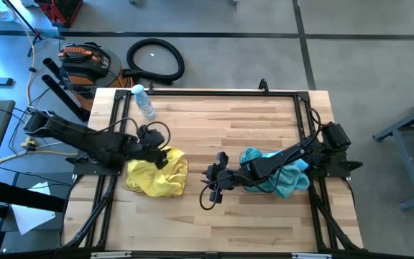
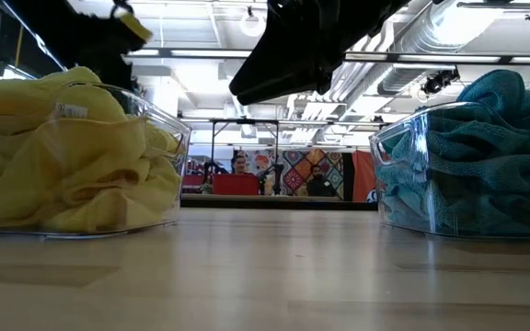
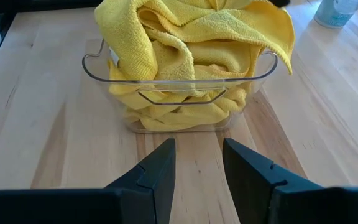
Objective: Sort microfiber towel by color & place in baskets
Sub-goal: Put the yellow microfiber cloth into the left transparent bin
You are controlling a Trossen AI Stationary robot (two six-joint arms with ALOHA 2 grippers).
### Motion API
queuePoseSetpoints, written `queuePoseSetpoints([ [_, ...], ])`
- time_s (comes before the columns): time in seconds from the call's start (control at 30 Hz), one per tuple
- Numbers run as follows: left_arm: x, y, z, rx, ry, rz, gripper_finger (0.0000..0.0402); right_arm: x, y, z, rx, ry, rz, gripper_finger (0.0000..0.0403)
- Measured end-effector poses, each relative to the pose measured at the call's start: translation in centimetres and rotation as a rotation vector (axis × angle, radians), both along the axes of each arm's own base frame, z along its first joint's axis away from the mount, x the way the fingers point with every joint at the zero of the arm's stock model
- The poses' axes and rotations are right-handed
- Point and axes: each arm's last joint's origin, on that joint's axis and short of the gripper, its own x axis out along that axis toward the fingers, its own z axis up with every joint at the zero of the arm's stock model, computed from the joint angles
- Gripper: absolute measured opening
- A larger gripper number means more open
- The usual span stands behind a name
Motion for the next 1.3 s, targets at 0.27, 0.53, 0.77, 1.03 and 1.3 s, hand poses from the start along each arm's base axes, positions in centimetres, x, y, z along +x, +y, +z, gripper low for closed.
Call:
queuePoseSetpoints([
  [0.27, 1.2, 1.8, -2.0, -0.025, 0.145, 0.046, 0.028, 0.0, 0.0, 0.0, 0.01, 0.001, -0.007, 0.0129],
  [0.53, 1.2, 2.1, -2.0, -0.025, 0.151, 0.046, 0.0137, 0.0, 0.0, -0.1, 0.013, 0.002, -0.01, 0.0129],
  [0.77, 0.3, 2.0, -0.5, -0.068, 0.07, 0.012, 0.0014, 0.0, 0.0, -0.1, 0.016, 0.006, -0.013, 0.0129],
  [1.03, -2.0, 0.3, 2.7, -0.171, -0.119, -0.197, 0.0002, -0.1, 0.0, -0.1, 0.017, 0.009, -0.014, 0.0129],
  [1.3, -4.2, -2.8, 4.6, -0.417, -0.246, -0.49, 0.0001, -0.1, 0.0, -0.1, 0.034, 0.005, -0.034, 0.0129],
])
